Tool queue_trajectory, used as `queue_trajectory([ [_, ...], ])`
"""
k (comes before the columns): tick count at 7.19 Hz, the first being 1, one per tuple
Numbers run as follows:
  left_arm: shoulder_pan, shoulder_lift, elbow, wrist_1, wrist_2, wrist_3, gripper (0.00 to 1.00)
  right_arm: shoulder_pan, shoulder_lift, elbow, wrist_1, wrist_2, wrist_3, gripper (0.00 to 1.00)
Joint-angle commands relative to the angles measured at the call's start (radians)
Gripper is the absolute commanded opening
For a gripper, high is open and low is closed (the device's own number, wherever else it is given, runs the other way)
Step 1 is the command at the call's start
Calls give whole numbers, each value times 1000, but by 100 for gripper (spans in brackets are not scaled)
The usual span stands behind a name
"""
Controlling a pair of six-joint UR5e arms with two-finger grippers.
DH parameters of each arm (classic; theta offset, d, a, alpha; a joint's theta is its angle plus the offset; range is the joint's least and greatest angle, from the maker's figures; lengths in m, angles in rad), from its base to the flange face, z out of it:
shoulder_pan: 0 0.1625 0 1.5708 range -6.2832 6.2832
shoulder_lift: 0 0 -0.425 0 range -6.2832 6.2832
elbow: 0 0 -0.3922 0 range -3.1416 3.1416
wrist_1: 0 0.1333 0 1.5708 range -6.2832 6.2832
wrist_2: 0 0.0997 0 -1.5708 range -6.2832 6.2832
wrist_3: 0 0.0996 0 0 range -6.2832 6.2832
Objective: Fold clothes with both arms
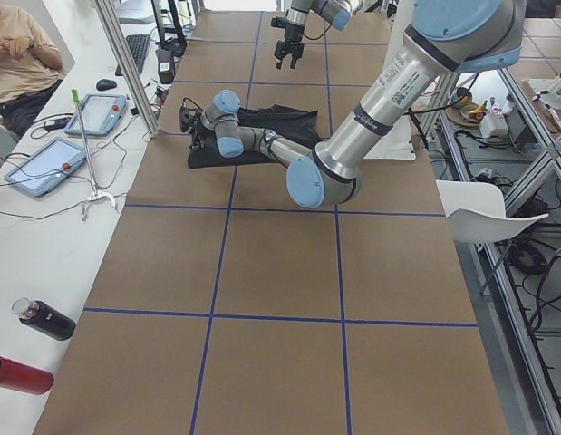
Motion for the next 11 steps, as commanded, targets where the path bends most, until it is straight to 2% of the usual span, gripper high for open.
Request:
queue_trajectory([
  [1,-9,153,-215,50,-40,2,63,-92,12,-2,-129,-23,-397,90],
  [2,-12,185,-286,100,-53,2,63,-127,25,-13,-178,-25,-606,86],
  [3,-13,221,-329,118,-53,2,63,-155,42,-48,-200,-41,-769,77],
  [4,-13,232,-340,118,-53,2,63,-175,48,-83,-200,-55,-936,56],
  [6,-11,232,-334,118,-53,2,63,-218,71,-140,-209,-84,-1094,43],
  [7,-11,238,-333,118,-53,2,63,-253,86,-159,-243,-144,-1155,38],
  [9,-9,241,-331,116,-51,-9,63,-286,152,-193,-347,-202,-1193,39],
  [11,-9,241,-328,118,-48,-10,63,-307,172,-251,-345,-262,-1194,39],
])
